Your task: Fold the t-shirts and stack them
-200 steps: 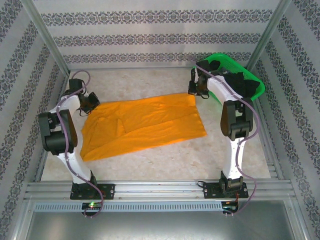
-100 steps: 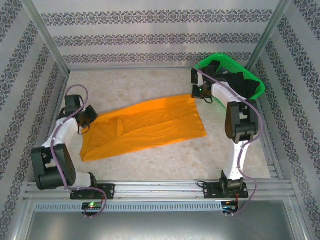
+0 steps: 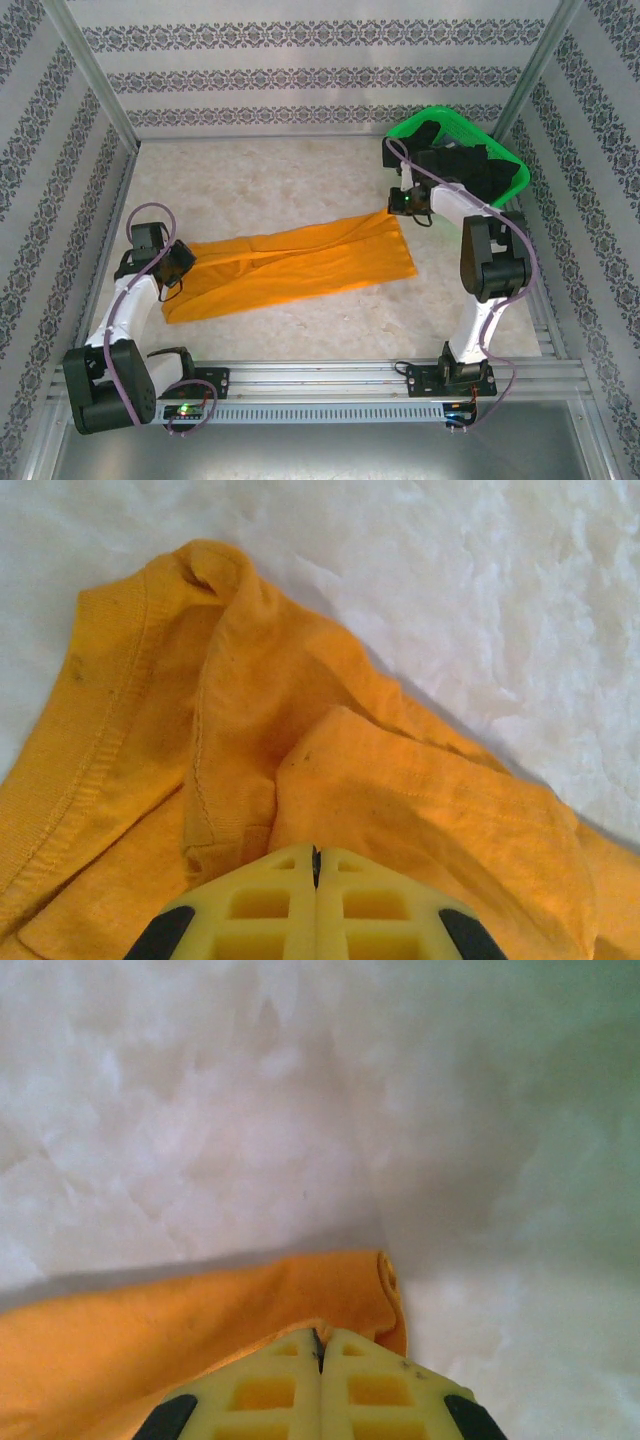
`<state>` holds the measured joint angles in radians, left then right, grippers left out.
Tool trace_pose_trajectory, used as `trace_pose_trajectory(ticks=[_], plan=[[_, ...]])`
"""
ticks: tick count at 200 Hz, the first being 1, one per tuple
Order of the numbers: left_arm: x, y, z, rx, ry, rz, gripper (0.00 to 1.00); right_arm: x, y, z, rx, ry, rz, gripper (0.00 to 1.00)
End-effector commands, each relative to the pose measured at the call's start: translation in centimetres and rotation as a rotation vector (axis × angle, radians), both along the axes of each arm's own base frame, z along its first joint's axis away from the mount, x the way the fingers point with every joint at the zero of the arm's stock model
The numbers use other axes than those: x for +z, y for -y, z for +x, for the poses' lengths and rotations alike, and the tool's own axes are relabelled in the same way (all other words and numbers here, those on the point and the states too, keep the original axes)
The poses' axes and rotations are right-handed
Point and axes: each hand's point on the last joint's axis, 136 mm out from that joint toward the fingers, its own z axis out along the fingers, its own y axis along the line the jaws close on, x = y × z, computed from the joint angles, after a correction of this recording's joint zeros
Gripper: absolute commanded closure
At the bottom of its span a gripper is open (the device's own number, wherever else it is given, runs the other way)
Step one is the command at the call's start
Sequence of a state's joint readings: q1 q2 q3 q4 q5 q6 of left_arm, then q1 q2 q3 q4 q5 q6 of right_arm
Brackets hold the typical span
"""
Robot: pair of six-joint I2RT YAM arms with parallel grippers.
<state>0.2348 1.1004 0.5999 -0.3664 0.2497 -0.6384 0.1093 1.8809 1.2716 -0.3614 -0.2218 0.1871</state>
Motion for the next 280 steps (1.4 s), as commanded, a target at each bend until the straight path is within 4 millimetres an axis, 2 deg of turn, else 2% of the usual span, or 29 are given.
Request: trace_pose_trajectory(ticks=[1, 21, 50, 75, 116, 156, 194, 216, 234, 260, 280], plan=[[0.5, -0.6, -0.9, 0.043, -0.008, 0.037, 1.0, 0.9, 1.2, -1.1, -0.047, 0.035, -0.051, 0.99], [0.6, -0.4, -1.2, 0.039, -0.007, 0.031, 1.0, 0.6, 1.7, -1.8, -0.06, 0.034, -0.055, 0.96], [-0.9, 0.3, -2.5, 0.052, -0.051, -0.016, 1.0, 0.5, 2.1, -2.0, -0.073, 0.022, -0.055, 0.92], [-1.5, 0.1, -4.1, 0.096, -0.071, -0.01, 1.0, 0.1, 1.4, -2.5, -0.066, -0.005, -0.027, 0.89], [-2.1, 0.5, -5.2, 0.098, -0.094, -0.021, 1.0, -0.7, 0.2, -4.0, -0.041, -0.067, 0.004, 0.76], [-2.6, -0.1, -6.0, 0.129, -0.129, 0.003, 1.0, -0.4, 1.7, -5.4, -0.137, -0.073, -0.007, 0.77], [-2.5, -0.8, -6.2, 0.15, -0.15, 0.039, 1.0, 0.3, 1.7, -5.1, -0.194, -0.055, -0.001, 0.77], [-2.4, -1.2, -6.3, 0.163, -0.153, 0.056, 1.0, -0.2, 2.7, -5.9, -0.245, -0.089, -0.035, 0.78], [-2.5, -1.1, -6.1, 0.162, -0.145, 0.048, 1.0, -0.5, 2.8, -6.4, -0.249, -0.092, -0.039, 0.78], [-2.5, -1.0, -6.2, 0.174, -0.149, 0.033, 0.86, -0.3, 1.8, -6.2, -0.227, -0.089, -0.033, 0.78], [-1.8, -0.8, -6.0, 0.189, -0.139, 0.009, 0.75, 0.0, -0.4, -5.9, -0.174, -0.077, -0.033, 0.78]])
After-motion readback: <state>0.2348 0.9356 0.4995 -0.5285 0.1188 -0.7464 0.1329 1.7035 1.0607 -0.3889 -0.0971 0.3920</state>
